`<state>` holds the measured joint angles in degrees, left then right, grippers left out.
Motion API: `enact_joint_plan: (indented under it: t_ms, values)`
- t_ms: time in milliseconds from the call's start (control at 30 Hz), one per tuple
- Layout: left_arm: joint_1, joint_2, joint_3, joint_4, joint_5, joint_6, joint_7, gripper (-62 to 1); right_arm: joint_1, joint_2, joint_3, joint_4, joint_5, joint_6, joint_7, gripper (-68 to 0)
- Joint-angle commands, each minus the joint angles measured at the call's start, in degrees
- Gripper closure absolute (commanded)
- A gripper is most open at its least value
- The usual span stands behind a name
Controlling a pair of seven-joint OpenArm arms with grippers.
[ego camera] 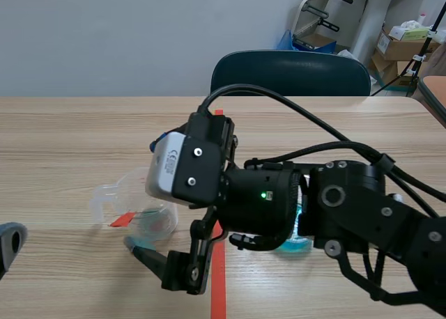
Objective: Do the redox reaction experiment
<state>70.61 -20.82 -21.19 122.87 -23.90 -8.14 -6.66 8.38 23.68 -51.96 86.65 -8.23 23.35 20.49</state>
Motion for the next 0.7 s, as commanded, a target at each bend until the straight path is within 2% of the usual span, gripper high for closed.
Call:
enact_joint_plan:
  t_ms: [0,67,167,233,467,667]
  values:
    - [0.0,0.11,-0.15,0.5,-0.33,-0.13,-0.83,-62.3,0.52,-0.39,0.2,0.81,-0.5,0.0,0.37,-66.3]
    - [0.0,0.11,-0.15,0.5,-0.33,-0.13,-0.81,-62.3,0.52,-0.52,0.13,0.81,-1.03,-0.02,0.35,-63.1]
    - [0.0,0.11,-0.15,0.5,-0.33,-0.13,-0.79,-62.3,0.52,-0.5,0.13,0.81,-1.03,-1.55,0.44,-51.7]
    - [0.0,0.11,-0.15,0.5,-0.33,-0.13,-0.79,-62.3,0.55,-0.5,0.13,0.81,-1.03,-1.53,0.46,-44.8]
    - [0.0,0.11,-0.15,0.5,-0.33,-0.13,-0.76,-62.3,0.55,-0.52,0.13,0.81,-1.03,-1.53,1.75,-29.4]
    - [0.0,0.11,-0.15,0.5,-0.33,-0.13,-0.76,-62.3,0.55,-0.5,0.13,0.81,-1.03,-1.51,2.45,-7.8]
